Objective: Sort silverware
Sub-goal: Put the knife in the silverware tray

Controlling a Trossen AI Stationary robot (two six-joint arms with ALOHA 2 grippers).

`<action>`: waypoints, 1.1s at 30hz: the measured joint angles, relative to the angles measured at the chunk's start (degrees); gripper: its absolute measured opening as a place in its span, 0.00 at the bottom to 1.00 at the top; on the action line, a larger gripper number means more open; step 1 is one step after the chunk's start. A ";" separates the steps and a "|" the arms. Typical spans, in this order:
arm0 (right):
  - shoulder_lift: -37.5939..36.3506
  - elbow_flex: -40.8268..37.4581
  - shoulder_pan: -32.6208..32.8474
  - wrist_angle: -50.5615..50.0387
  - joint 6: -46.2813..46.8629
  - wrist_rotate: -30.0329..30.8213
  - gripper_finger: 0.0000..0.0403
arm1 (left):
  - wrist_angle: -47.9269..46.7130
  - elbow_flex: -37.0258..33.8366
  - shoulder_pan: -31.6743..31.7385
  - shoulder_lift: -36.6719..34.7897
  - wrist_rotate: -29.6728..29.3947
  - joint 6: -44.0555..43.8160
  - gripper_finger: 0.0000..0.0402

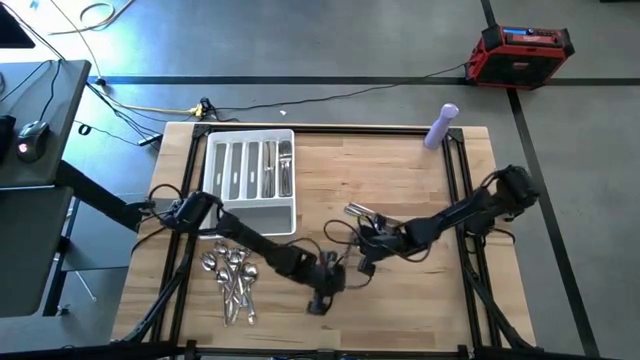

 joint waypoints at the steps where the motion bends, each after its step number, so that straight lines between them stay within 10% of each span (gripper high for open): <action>1: 0.64 0.00 -0.30 0.08 -0.25 -1.16 0.00 | -2.59 0.00 -0.81 -0.42 -1.16 -0.88 0.01; 7: 1.47 0.27 0.15 2.39 -1.05 -0.76 0.00 | -13.59 -0.83 -6.05 -4.27 -16.54 -3.81 0.01; 17: 1.43 2.19 1.63 8.04 -2.54 -2.08 0.00 | 4.31 0.08 -7.41 -5.69 -17.94 5.73 0.00; 33: 1.56 0.29 5.45 8.74 17.14 -10.47 0.16 | -5.77 3.55 -6.05 -1.58 -16.16 2.63 0.00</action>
